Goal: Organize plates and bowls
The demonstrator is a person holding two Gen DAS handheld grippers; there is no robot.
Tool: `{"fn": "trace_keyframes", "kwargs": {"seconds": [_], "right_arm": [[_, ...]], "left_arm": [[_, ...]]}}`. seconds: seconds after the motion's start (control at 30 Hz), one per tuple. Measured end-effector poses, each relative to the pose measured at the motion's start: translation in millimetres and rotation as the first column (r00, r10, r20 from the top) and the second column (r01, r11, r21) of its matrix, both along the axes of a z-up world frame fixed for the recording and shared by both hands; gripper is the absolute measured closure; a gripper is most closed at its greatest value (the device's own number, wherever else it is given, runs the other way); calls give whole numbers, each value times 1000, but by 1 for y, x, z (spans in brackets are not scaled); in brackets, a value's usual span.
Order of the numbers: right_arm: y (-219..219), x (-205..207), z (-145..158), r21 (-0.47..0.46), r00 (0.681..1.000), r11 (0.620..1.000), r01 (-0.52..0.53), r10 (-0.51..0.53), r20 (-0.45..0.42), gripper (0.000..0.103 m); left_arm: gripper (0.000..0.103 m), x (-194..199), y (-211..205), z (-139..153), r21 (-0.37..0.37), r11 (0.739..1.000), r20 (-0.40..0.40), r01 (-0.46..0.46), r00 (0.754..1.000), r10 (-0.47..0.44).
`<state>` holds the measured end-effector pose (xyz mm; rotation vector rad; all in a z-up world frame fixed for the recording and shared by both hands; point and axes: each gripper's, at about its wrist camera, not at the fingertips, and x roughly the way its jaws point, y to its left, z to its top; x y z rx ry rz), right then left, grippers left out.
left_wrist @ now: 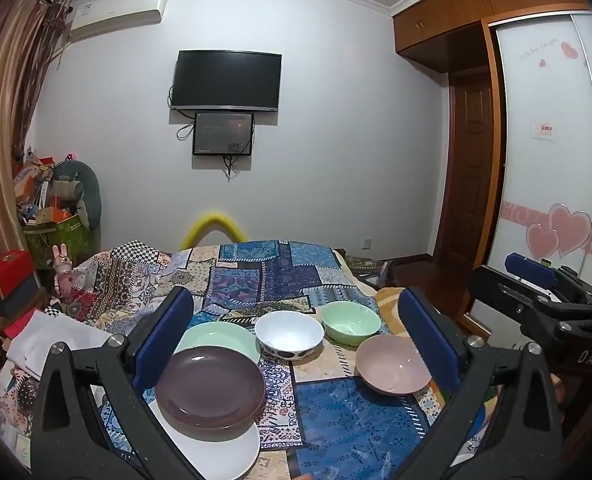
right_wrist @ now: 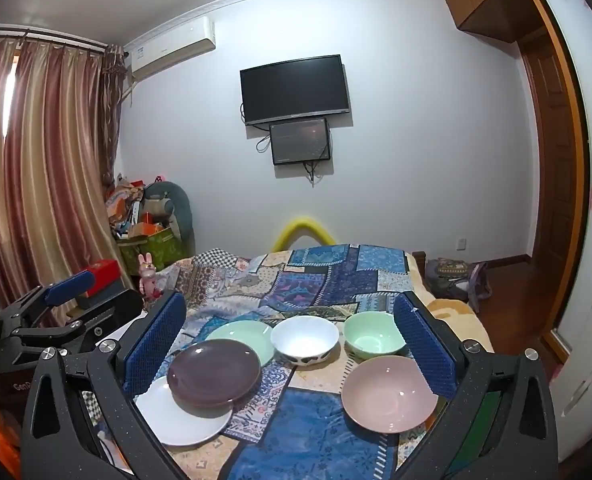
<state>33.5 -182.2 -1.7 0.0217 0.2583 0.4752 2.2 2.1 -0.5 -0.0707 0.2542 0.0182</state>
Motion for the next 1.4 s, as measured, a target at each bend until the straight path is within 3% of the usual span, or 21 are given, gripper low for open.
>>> {"fn": "trace_keyframes", "kwargs": {"seconds": [1.4], "right_arm": [[0,-2,-4,-5,1000,1000,3,-3,1,0]], "left_arm": [[0,2,-2,-4,15,1000,3,2,1000,-2]]}}
